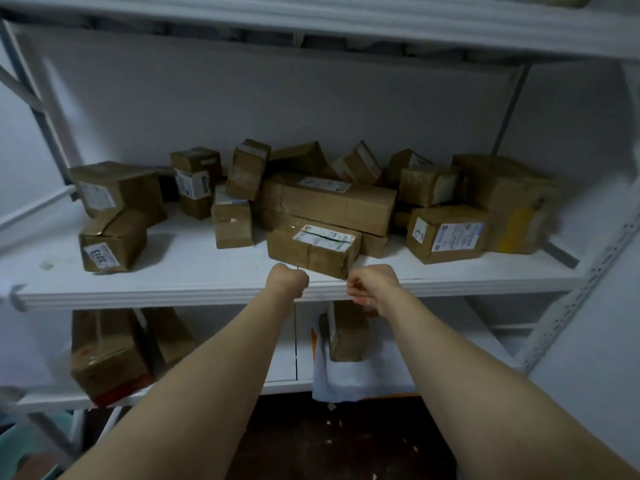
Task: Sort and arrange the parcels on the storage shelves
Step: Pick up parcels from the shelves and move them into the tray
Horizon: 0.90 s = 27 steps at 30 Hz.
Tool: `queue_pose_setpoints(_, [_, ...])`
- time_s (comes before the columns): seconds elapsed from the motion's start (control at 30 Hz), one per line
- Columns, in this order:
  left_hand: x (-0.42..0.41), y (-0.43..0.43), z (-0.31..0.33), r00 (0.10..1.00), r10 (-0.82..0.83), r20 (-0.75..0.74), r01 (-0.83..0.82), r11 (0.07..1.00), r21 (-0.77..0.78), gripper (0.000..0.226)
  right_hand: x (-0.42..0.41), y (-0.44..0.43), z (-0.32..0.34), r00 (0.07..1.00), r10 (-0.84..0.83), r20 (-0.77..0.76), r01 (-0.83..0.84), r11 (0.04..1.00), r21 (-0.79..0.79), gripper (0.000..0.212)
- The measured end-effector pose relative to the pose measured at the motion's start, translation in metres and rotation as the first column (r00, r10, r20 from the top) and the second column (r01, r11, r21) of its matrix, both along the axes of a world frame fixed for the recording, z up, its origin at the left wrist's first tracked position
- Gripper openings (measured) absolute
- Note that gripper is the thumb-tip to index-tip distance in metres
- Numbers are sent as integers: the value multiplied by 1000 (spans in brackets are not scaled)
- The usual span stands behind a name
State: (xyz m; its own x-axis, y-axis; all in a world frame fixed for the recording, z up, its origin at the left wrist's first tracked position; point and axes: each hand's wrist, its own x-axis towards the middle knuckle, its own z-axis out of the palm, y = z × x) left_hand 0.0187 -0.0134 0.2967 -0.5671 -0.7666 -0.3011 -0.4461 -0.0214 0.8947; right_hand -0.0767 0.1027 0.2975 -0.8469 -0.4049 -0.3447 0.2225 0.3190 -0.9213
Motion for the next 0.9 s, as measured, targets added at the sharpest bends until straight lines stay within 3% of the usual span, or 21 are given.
queue_pose_setpoints(0.07, [-8, -21, 5, 1000, 4, -2, -4, 1000, -25, 19, -11, -18, 4, 999, -22, -37, 23, 999, 33, 11])
queue_pose_setpoints(0.23, [-33, -68, 9, 1000, -24, -13, 22, 990, -138, 34, -42, -55, 3, 985, -89, -146, 105, 989, 107, 10])
queue_pose_setpoints(0.33, [-46, -92, 6, 998, 65, 17, -62, 990, -127, 36, -54, -66, -3, 977, -133, -164, 154, 980, 126, 18])
queue_pose_setpoints(0.63, [-73, -126, -7, 995, 98, -23, -98, 995, -24, 44, -78, -77, -21, 976, -206, -73, 212, 973, 93, 44])
queue_pose_setpoints(0.9, [-74, -121, -14, 983, 158, -96, -139, 975, 176, 62, -84, -78, -19, 988, -92, 125, 99, 994, -50, 32])
